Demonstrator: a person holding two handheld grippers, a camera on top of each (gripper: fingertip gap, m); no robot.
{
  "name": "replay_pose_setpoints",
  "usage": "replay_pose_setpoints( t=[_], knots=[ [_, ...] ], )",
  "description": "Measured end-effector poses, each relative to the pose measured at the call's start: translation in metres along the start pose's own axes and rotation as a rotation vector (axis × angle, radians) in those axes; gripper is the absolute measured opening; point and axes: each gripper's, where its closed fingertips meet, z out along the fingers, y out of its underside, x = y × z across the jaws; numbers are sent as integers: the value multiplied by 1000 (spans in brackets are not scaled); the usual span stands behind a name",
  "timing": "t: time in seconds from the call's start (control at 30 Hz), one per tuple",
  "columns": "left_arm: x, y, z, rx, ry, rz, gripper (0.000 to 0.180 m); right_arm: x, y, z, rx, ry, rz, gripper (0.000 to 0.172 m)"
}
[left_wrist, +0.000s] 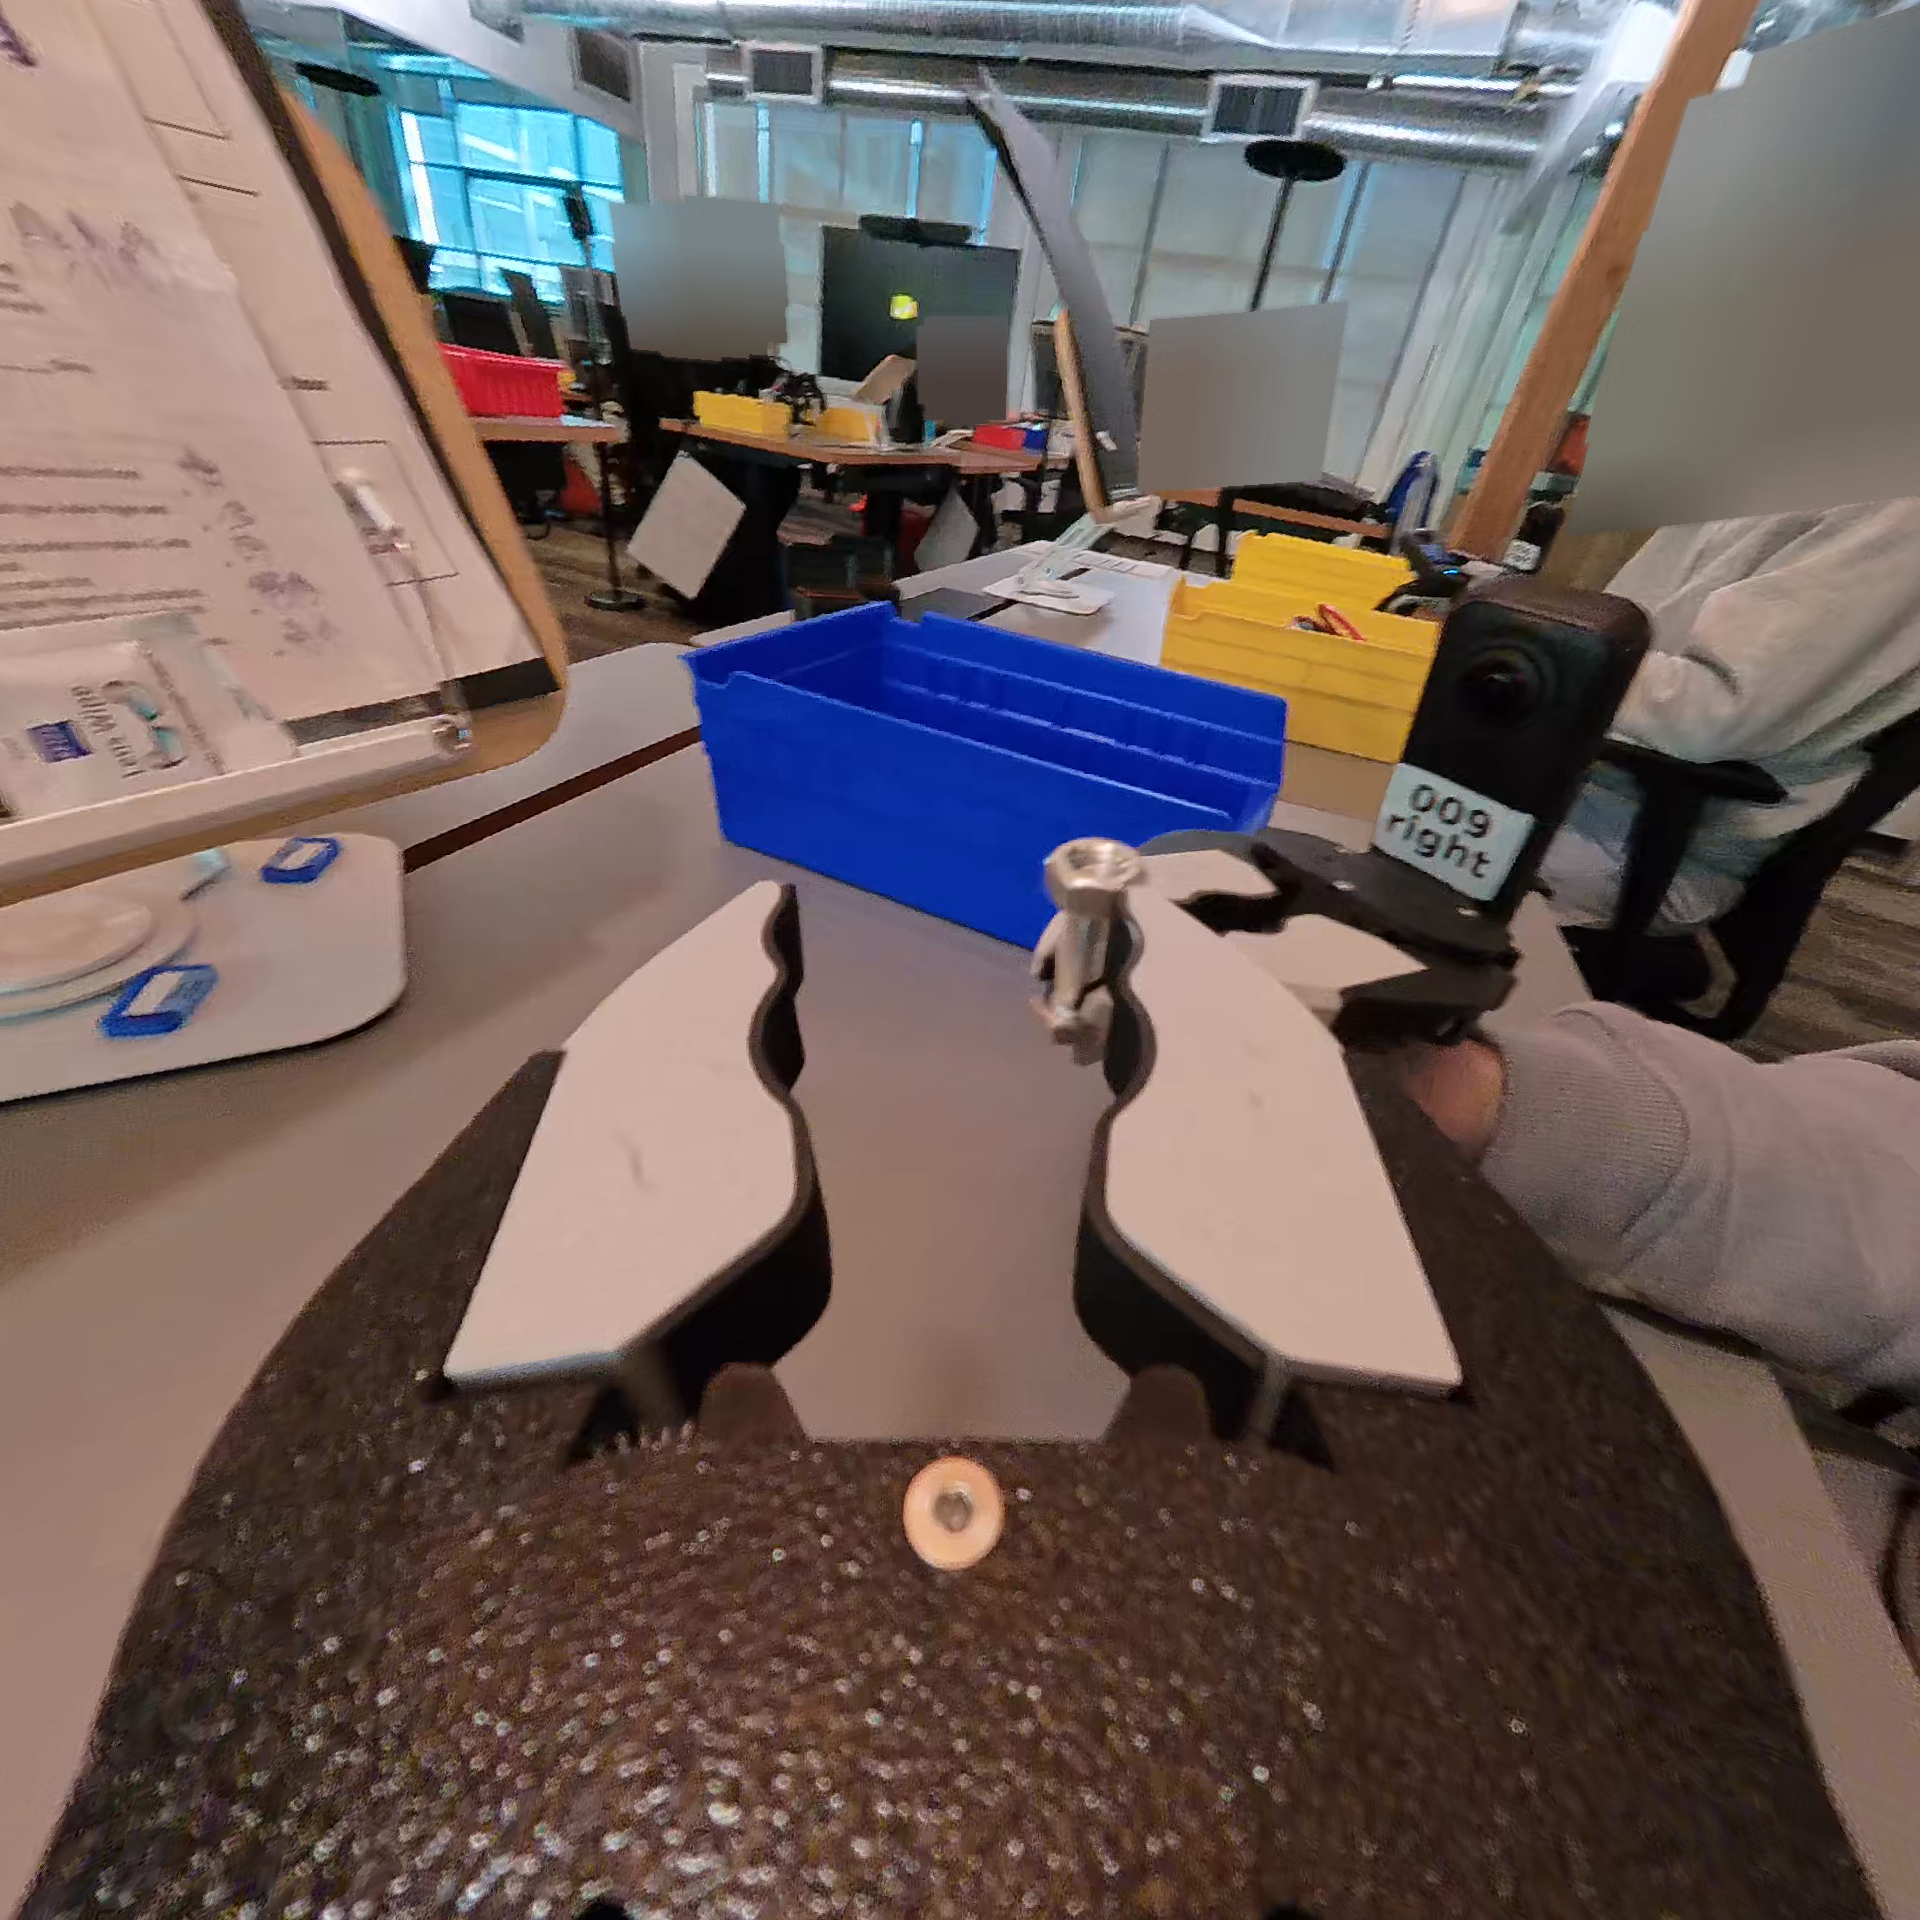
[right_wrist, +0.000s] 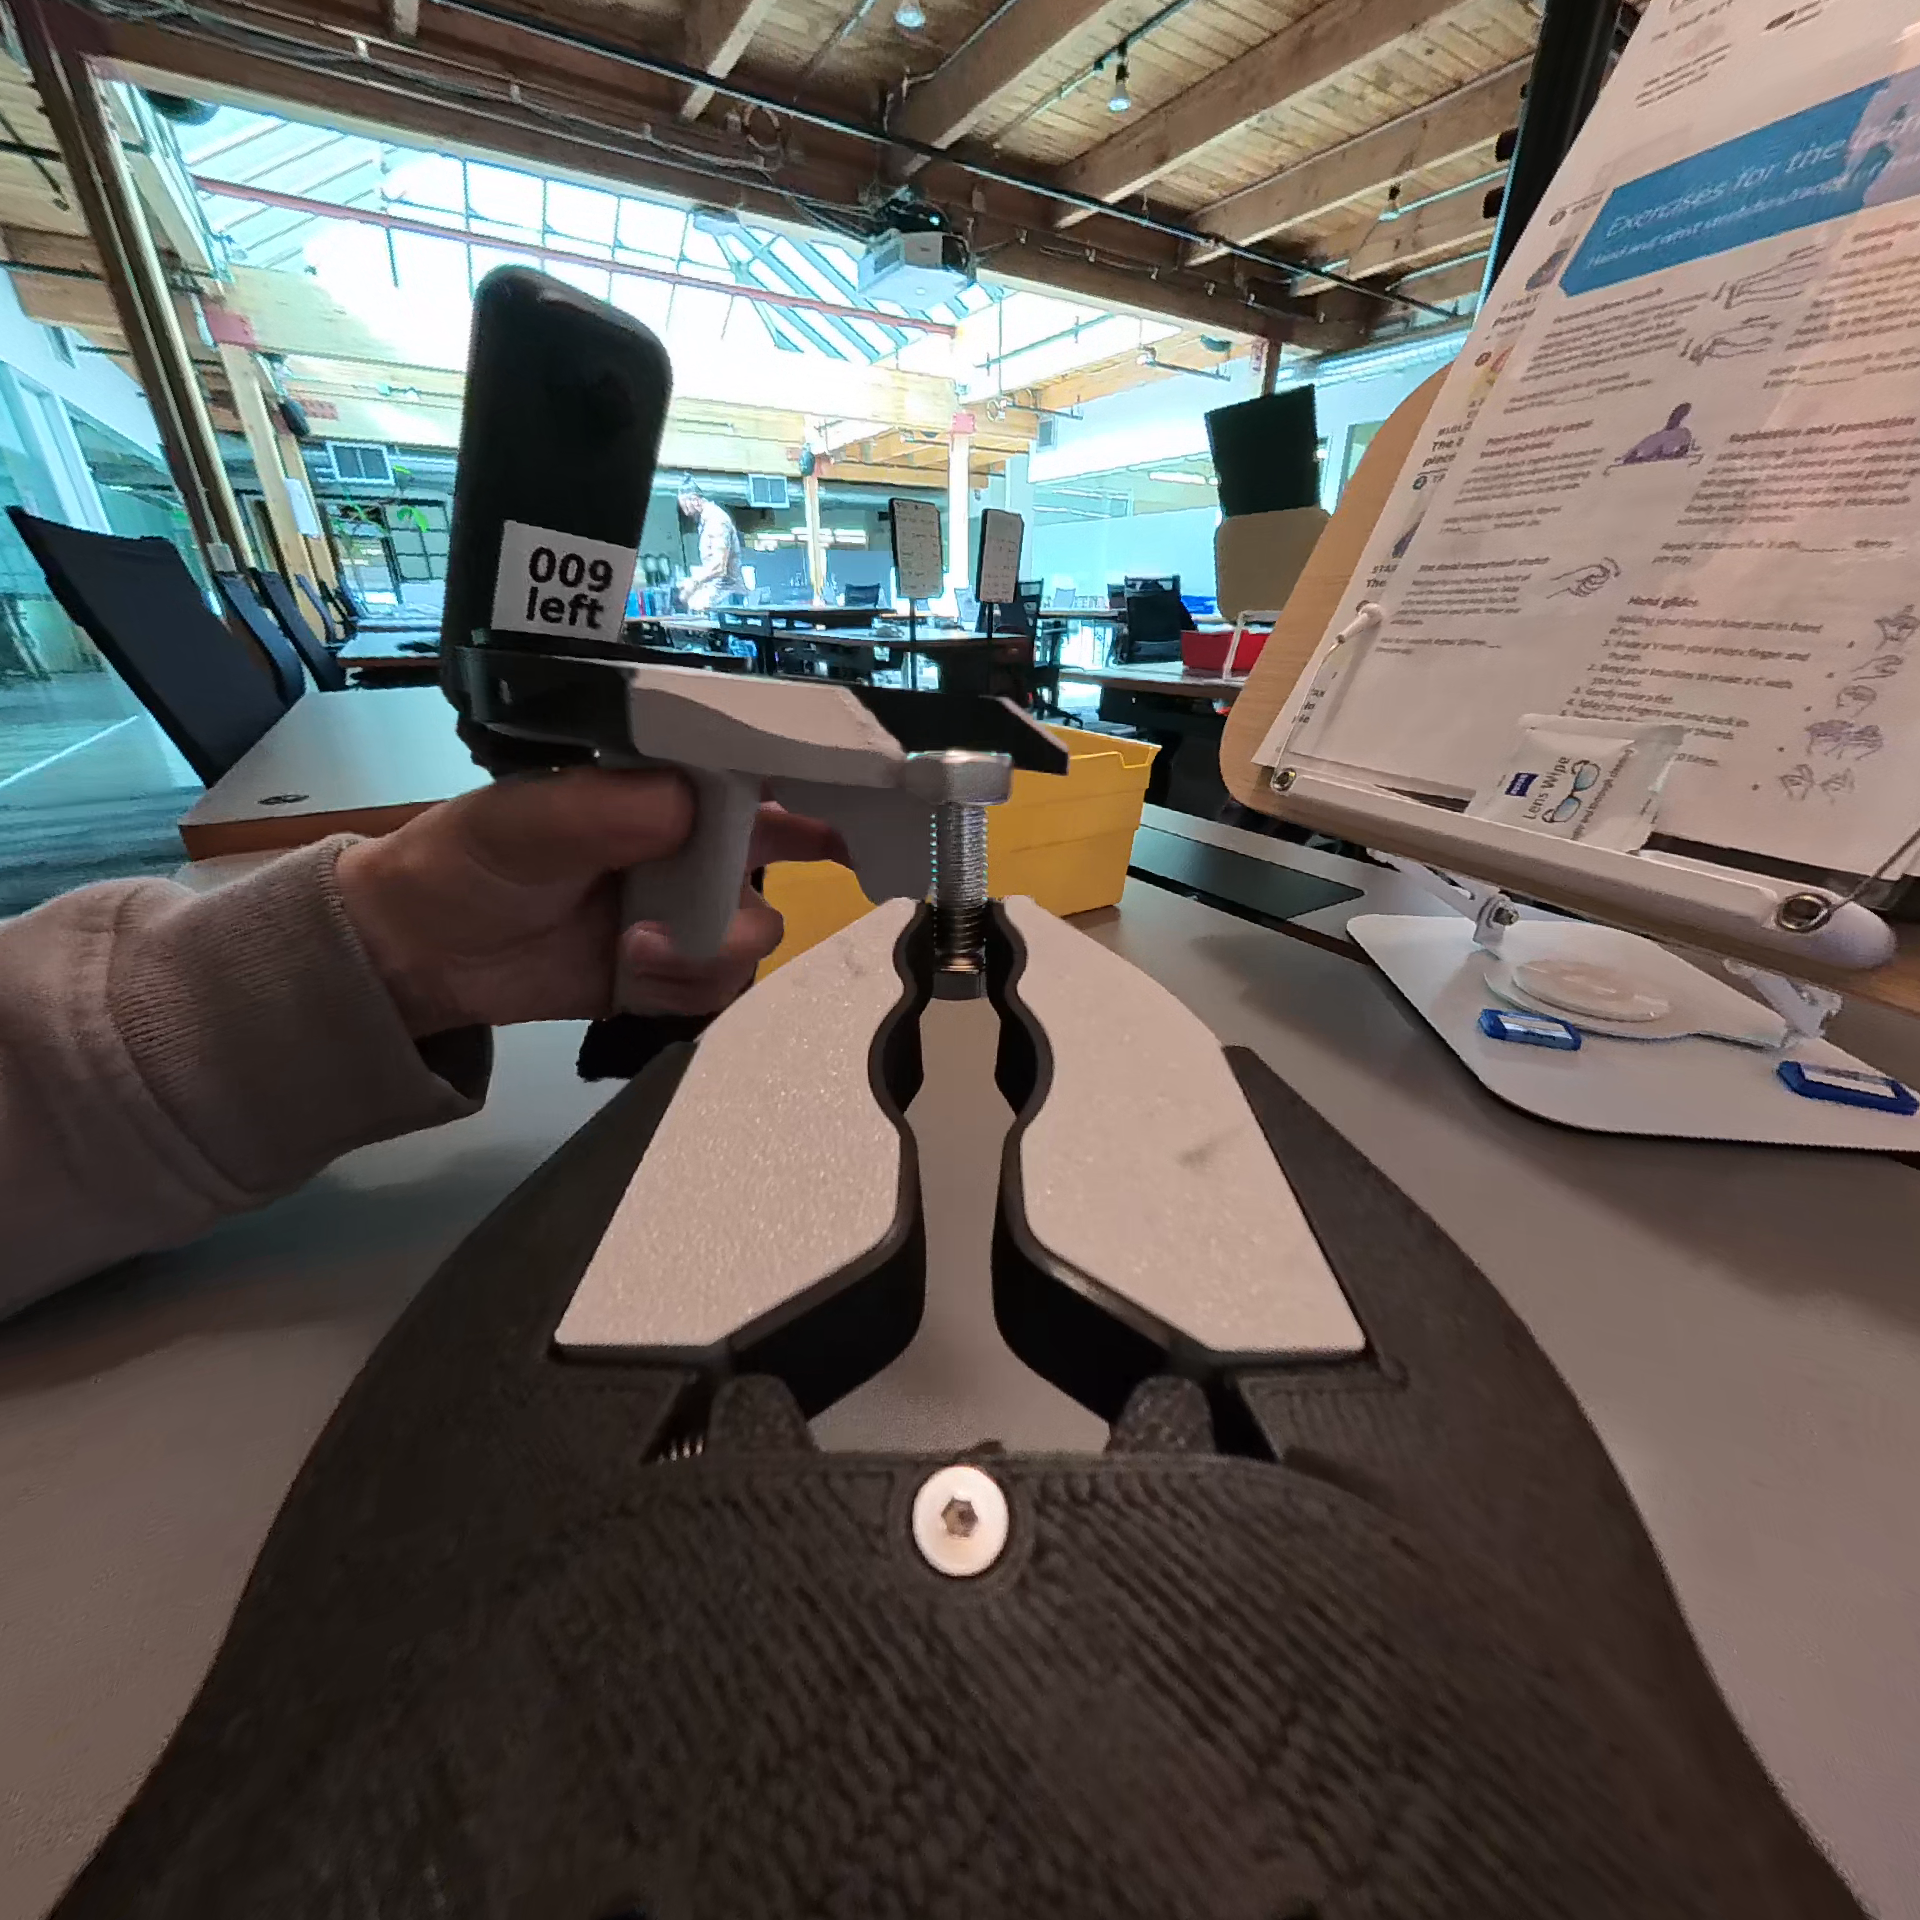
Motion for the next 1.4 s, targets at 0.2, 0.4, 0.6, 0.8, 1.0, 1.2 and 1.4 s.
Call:
replay_pose_setpoints(
  t=[0.2, 0.4, 0.6, 0.8, 1.0, 1.2, 1.4],
  knots=[
    [5, -12, -5, 71, 44, -49, 53, 1, -3, -1, 18, -3, 11, 9],
    [16, -4, 12, 41, 53, -47, 54, -4, -3, 1, 15, -16, 8, 9],
    [-18, 1, -6, -5, -98, -12, 47, 3, -6, -3, 34, 7, 39, 9],
    [9, -14, -1, 87, 42, -61, 48, 3, -3, -1, 21, 8, 44, 9],
    [11, -1, 13, 16, 5, -27, 51, 0, -2, 0, 18, -5, 56, 9],
    [-21, 3, -4, 0, -125, -55, 44, 8, -4, -3, 29, 22, 81, 9],
    [14, -6, 11, 57, 50, -100, 47, 4, -1, -1, 16, 10, 79, 9]
  ],
)
